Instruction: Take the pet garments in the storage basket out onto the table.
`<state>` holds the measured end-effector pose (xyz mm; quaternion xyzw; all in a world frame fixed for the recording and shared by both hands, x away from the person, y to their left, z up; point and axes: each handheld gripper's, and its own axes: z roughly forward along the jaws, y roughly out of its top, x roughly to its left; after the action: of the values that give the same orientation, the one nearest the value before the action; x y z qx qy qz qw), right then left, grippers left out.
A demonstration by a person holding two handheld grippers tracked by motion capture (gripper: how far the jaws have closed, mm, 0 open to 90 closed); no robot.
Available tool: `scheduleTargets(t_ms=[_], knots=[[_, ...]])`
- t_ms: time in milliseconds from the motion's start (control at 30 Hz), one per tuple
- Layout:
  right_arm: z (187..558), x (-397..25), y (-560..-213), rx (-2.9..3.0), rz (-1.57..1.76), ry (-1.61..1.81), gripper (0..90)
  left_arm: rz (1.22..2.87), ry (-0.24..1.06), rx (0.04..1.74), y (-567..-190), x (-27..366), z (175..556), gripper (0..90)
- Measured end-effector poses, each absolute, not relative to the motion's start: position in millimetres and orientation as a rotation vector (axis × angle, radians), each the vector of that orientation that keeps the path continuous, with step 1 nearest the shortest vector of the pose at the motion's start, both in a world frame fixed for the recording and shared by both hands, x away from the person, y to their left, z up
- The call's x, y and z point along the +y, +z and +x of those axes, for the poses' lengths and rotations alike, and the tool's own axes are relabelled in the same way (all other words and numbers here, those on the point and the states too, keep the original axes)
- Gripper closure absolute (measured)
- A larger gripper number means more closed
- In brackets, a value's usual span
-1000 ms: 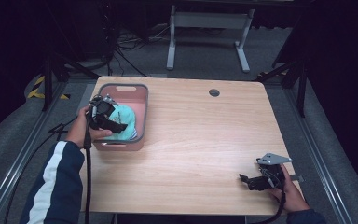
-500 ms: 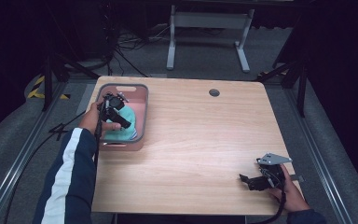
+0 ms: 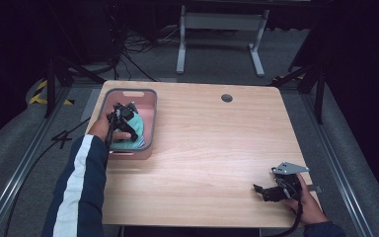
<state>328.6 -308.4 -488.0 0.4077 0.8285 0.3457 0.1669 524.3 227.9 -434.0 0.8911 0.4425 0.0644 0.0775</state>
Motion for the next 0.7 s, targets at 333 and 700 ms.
scheduleTargets(t_ms=[333,700], knots=[[329,-308,-488,2.358,1.16,0.984,0.4,2.648,0.163,1.305,-431,230,524,54.2],[329,-308,-488,2.358,1.16,0.984,0.4,2.652,0.262,1.206,-419,226,516,74.5]])
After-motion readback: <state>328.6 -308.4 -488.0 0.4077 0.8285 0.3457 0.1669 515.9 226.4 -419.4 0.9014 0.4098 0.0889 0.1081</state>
